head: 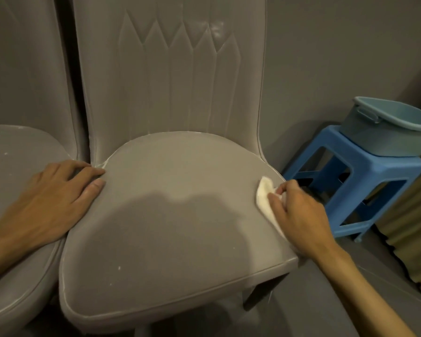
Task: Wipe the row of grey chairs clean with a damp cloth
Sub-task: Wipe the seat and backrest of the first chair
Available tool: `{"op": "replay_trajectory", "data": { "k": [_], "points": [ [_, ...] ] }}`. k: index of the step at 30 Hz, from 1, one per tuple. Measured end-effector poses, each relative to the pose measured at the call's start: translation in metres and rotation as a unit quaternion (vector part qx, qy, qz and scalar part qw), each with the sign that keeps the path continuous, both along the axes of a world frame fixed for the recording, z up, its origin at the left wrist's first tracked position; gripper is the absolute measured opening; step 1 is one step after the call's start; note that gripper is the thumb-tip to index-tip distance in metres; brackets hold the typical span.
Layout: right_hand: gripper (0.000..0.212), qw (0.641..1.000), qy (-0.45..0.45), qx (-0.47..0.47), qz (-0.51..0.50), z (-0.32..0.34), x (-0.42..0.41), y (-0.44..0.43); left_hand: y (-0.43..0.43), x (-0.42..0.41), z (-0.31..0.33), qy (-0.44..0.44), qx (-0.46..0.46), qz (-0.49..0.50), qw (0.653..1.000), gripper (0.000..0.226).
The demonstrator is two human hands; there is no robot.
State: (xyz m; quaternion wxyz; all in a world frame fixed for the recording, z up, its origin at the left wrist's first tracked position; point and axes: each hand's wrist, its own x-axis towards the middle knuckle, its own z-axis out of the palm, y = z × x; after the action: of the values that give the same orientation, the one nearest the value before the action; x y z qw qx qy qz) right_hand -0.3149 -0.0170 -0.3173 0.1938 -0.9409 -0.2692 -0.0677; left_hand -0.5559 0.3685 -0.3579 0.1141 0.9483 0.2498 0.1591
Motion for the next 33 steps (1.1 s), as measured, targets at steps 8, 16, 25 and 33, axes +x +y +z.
{"op": "replay_trajectory", "data": {
  "k": [8, 16, 25, 33],
  "points": [
    [0.020, 0.993, -0.052, -0.014, 0.104, -0.006, -0.053, 0.019, 0.003, 0.002, -0.001, -0.001, -0.004, -0.006, 1.000, 0.027],
    [0.021, 0.993, -0.049, 0.000, 0.111, -0.001, -0.085, 0.068, -0.010, 0.002, 0.008, 0.003, 0.031, 0.003, 0.999, 0.063],
    [0.024, 0.992, -0.016, -0.043, 0.119, 0.011, -0.085, 0.079, -0.021, -0.001, 0.021, 0.016, 0.016, 0.004, 1.000, 0.064],
    [0.017, 0.981, -0.104, -0.022, 0.164, 0.012, -0.159, 0.131, -0.018, 0.003, 0.014, -0.017, 0.042, 0.006, 0.999, 0.056]
  ]
}}
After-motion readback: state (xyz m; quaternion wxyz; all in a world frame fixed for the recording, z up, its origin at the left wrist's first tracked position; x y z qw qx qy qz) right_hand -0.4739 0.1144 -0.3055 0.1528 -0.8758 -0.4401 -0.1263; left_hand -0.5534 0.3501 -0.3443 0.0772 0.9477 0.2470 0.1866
